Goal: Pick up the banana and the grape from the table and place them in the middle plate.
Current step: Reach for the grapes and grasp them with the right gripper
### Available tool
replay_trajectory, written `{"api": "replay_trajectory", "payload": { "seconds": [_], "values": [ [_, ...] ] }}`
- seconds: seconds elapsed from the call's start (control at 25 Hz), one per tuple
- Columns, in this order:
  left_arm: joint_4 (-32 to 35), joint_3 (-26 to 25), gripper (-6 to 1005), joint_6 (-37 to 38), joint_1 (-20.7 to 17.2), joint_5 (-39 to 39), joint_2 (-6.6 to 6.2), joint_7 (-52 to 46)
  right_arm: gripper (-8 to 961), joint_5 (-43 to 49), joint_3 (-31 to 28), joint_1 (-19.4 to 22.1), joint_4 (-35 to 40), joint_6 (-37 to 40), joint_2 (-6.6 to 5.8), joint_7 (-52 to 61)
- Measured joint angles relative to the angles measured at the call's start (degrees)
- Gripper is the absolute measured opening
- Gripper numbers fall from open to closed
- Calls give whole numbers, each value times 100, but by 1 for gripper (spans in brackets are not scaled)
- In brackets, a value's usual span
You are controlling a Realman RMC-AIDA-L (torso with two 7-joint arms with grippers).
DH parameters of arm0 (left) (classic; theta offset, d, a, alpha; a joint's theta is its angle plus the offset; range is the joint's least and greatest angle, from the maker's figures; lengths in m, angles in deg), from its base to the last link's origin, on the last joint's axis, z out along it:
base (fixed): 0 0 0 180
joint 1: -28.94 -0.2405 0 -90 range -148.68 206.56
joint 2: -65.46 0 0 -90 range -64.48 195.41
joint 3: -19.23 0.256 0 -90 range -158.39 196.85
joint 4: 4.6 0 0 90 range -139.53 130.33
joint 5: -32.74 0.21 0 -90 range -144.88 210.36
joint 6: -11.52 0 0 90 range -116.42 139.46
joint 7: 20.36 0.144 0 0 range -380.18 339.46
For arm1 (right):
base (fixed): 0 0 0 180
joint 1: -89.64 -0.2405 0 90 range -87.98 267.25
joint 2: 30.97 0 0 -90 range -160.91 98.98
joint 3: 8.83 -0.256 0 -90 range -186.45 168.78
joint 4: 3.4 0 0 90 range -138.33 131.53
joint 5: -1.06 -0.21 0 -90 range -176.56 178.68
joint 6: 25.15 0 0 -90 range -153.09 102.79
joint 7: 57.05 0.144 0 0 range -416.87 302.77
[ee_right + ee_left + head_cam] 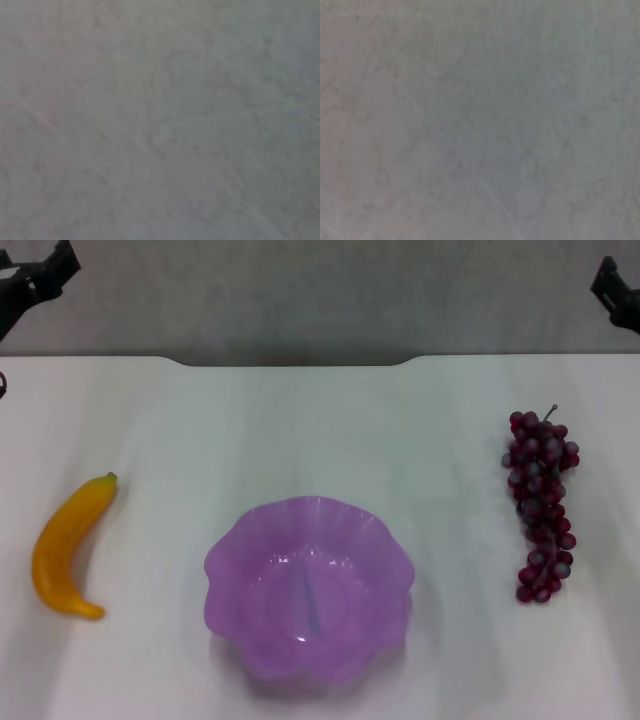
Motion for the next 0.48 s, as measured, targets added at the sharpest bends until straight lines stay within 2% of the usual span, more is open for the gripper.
{"api": "replay_trajectory", "payload": {
  "seconds": [0.48],
  "values": [
    [39,7,805,-49,-6,37,17,45,882,78,-81,11,-11,13,76,-27]
  ]
}}
